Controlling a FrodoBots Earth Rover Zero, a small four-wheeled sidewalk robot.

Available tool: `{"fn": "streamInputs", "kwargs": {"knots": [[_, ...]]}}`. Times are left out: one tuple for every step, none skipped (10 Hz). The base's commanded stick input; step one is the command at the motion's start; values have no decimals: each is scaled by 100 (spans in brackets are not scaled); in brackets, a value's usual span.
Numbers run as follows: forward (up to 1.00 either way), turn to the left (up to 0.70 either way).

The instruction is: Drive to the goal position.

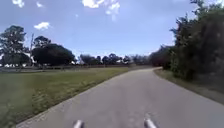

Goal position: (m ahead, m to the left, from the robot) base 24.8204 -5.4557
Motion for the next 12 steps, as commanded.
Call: {"fn": "streamInputs", "kwargs": {"knots": [[50,0],[50,0],[50,0],[50,0],[50,0],[50,0],[50,0],[50,0],[50,0],[50,0],[50,0],[50,0]]}}
